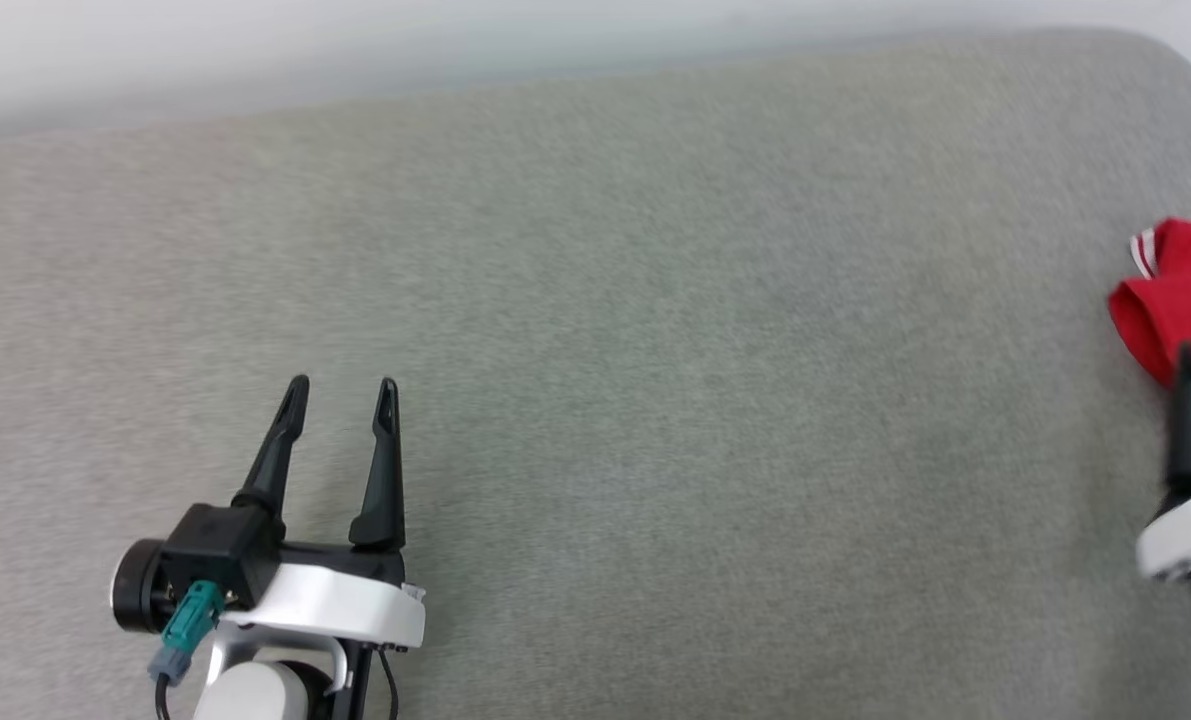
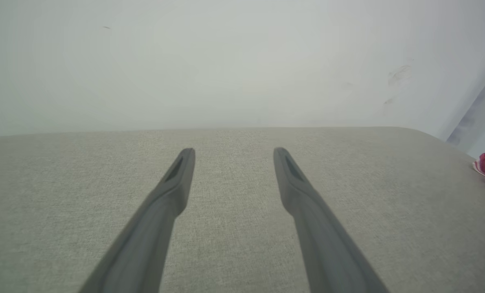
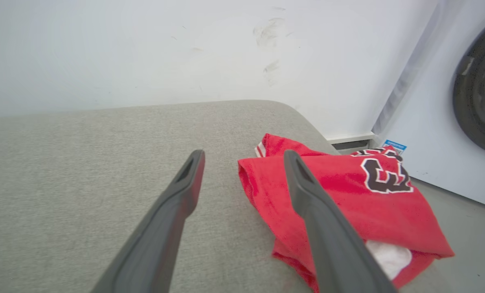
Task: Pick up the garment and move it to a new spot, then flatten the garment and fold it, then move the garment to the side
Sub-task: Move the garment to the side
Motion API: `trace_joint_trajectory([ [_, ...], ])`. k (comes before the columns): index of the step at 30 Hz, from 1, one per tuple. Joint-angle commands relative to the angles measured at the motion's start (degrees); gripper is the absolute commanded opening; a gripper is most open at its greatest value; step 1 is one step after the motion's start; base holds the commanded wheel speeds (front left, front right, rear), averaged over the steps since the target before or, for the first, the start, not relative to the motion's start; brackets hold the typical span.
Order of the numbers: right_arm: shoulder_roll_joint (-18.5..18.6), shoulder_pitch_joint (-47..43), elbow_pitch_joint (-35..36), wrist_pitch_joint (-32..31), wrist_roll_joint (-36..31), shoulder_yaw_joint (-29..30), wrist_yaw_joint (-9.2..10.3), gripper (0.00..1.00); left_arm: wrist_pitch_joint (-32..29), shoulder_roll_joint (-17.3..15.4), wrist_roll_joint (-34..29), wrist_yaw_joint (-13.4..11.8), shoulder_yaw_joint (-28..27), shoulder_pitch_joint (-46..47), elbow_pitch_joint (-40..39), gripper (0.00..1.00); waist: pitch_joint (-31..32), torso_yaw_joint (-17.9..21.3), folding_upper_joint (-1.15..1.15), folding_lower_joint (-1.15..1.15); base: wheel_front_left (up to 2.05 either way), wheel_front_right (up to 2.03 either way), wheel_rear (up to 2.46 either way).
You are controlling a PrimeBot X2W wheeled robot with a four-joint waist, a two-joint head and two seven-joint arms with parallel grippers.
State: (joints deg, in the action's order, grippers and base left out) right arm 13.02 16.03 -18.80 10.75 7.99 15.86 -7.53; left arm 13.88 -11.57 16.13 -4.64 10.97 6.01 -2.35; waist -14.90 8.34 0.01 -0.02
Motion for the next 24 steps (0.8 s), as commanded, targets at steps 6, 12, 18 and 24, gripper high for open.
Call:
trace_joint_trajectory([
  [6, -6.24, -9.28, 10.24, -2.77, -0.37, -3.31, 0.09, 1.0, 0.92, 0.99, 0.94, -1.05, -1.53, -2.97, 2.78, 1.0, 5.81, -5.09, -0.01, 0.02, 0.0, 0.0, 0.0],
  [12, -9.15, -15.36, 18.41, -5.55, -0.71, -6.93, 0.08, 1.0, 1.19, 0.76, 1.28, -0.82, -2.46, -4.97, 5.35, 1.0, 8.96, -7.49, -0.01, 0.02, 0.0, 0.0, 0.0],
  [18, -10.03, -20.52, 24.7, -8.09, -0.76, -10.51, 0.08, 1.0, 1.36, 0.72, 1.12, -0.57, -3.22, -7.46, 6.83, 1.0, 12.3, -8.35, -0.01, 0.02, 0.0, 0.0, 0.0],
  [24, -10.21, -24.71, 28.55, -10.02, -0.49, -10.91, 0.08, 1.0, 1.4, 0.77, 0.61, -0.27, -3.12, -9.72, 7.04, 1.0, 14.86, -8.18, -0.01, 0.02, 0.0, 0.0, 0.0],
])
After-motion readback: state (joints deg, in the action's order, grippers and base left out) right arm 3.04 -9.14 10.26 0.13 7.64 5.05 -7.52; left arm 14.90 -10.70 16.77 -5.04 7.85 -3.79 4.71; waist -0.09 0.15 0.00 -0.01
